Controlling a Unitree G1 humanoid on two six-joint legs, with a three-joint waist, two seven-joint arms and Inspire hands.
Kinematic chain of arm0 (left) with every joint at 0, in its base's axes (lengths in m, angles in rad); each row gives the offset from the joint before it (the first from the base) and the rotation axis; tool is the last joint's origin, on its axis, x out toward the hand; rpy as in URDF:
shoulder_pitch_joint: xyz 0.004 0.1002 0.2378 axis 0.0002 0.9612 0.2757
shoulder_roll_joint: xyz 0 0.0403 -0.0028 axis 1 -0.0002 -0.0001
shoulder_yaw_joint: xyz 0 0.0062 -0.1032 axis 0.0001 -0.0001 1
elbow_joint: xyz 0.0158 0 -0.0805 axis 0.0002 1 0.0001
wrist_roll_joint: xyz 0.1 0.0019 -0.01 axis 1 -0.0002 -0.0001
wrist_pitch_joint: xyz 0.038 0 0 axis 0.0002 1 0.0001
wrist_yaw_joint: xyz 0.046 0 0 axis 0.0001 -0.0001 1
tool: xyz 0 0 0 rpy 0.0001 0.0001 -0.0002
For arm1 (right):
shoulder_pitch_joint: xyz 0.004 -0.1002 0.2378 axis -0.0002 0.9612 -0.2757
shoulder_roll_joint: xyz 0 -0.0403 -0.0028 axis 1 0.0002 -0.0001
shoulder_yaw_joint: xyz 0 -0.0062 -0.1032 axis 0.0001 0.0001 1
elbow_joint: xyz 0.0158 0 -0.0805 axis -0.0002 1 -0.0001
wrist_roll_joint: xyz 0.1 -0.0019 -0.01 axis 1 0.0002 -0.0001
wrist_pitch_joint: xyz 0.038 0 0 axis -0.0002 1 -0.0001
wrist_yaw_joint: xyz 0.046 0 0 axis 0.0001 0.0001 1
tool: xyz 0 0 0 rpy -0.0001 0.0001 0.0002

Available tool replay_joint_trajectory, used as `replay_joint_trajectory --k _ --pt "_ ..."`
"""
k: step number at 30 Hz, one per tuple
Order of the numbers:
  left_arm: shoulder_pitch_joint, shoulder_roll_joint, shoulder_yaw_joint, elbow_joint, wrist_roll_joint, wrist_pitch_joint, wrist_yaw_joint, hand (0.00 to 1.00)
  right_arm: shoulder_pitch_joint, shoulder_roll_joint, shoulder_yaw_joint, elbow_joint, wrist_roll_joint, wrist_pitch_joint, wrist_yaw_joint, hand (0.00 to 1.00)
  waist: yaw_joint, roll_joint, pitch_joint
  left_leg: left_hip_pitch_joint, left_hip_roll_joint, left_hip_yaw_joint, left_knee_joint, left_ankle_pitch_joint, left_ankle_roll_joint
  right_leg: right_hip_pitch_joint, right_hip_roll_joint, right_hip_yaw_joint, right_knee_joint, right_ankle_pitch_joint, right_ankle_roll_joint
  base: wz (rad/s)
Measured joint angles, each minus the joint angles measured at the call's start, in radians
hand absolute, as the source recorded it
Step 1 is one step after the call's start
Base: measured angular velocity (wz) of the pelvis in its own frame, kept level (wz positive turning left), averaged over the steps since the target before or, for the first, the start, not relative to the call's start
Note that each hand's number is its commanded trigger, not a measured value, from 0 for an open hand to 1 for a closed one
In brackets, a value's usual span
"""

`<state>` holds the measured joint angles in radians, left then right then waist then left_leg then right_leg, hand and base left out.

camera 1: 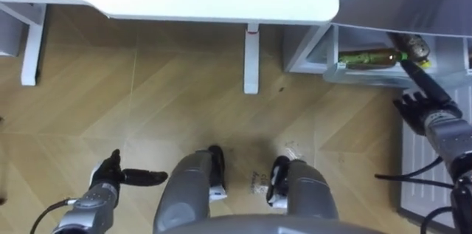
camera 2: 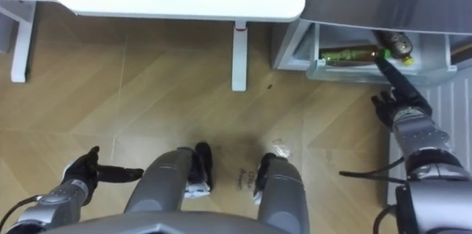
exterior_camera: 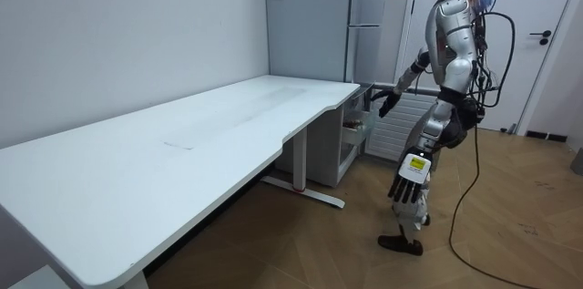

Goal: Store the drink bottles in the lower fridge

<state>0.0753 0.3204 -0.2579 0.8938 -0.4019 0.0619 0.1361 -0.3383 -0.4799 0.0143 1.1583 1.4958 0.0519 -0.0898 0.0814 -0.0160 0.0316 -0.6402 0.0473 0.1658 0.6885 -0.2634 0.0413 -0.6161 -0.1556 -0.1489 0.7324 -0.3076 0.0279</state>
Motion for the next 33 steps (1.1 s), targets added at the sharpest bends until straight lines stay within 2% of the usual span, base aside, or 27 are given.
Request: replay_joint_trajectory --k 3,6,10,12,15,20,24,27,33 --pt "0.001 0.000 -0.001 0.000 -0.002 0.002 0.005 0.00 -0.010 0.002 0.001 0.008 0.036 -0.009 -0.007 0.00 0.008 0.015 0.0041 -0.052 0.011 -0.004 0.111 -0.051 -0.002 -0.052 -0.005 0.012 0.109 -0.051 -0.003 0.00" --pt "0.005 0.001 0.000 -0.002 -0.011 0.003 0.012 0.00 -0.014 0.008 0.001 0.004 0.039 -0.010 -0.013 0.00 0.008 0.019 0.0036 -0.115 0.016 -0.005 0.222 -0.097 -0.004 -0.120 -0.019 0.022 0.232 -0.108 -0.007 0.03" --pt "0.016 0.001 -0.009 -0.003 -0.028 0.004 0.033 0.00 -0.035 0.008 0.001 0.005 0.076 -0.025 -0.014 0.00 0.003 0.019 0.0034 -0.199 0.027 -0.010 0.364 -0.153 -0.008 -0.208 -0.027 0.041 0.382 -0.171 -0.016 0.00" --pt "0.025 0.000 -0.019 -0.006 -0.025 0.005 0.050 0.00 -0.050 0.006 0.001 0.003 0.086 -0.038 -0.001 0.00 0.005 0.019 0.0034 -0.261 0.033 -0.019 0.470 -0.194 -0.014 -0.272 -0.027 0.055 0.488 -0.215 -0.021 -0.04" --pt "0.042 0.001 -0.020 -0.018 -0.019 0.019 0.053 0.00 -0.088 0.006 -0.001 0.001 0.089 -0.048 0.007 0.00 0.005 0.019 0.0035 -0.331 0.046 -0.018 0.578 -0.234 -0.019 -0.350 -0.026 0.072 0.597 -0.251 -0.027 -0.09" --pt "0.057 0.003 -0.020 -0.081 -0.020 0.020 0.056 0.00 -0.177 0.004 -0.002 0.001 0.112 -0.086 0.041 0.00 0.006 0.016 0.0041 -0.456 0.060 -0.018 0.689 -0.250 -0.017 -0.483 -0.030 0.088 0.715 -0.278 -0.036 0.00" --pt "0.050 0.006 -0.020 -0.092 -0.020 0.019 0.050 0.00 -0.194 -0.001 -0.002 0.000 0.144 -0.104 0.059 0.00 0.004 0.010 0.0043 -0.536 0.064 -0.024 0.751 -0.252 -0.013 -0.561 -0.034 0.092 0.777 -0.284 -0.043 0.02" --pt "0.050 0.011 -0.023 -0.093 -0.020 0.018 0.046 0.00 -0.205 -0.003 -0.002 -0.001 0.154 -0.118 0.069 0.00 0.005 0.010 0.0042 -0.580 0.064 -0.026 0.784 -0.255 -0.008 -0.604 -0.035 0.099 0.808 -0.284 -0.042 0.00" --pt "0.054 0.023 -0.041 -0.086 -0.021 0.018 0.004 0.00 -0.230 -0.011 0.001 -0.002 0.146 -0.119 0.070 0.00 0.007 0.010 0.0042 -0.612 0.061 -0.019 0.795 -0.260 0.002 -0.648 -0.035 0.116 0.823 -0.278 -0.038 -0.06"
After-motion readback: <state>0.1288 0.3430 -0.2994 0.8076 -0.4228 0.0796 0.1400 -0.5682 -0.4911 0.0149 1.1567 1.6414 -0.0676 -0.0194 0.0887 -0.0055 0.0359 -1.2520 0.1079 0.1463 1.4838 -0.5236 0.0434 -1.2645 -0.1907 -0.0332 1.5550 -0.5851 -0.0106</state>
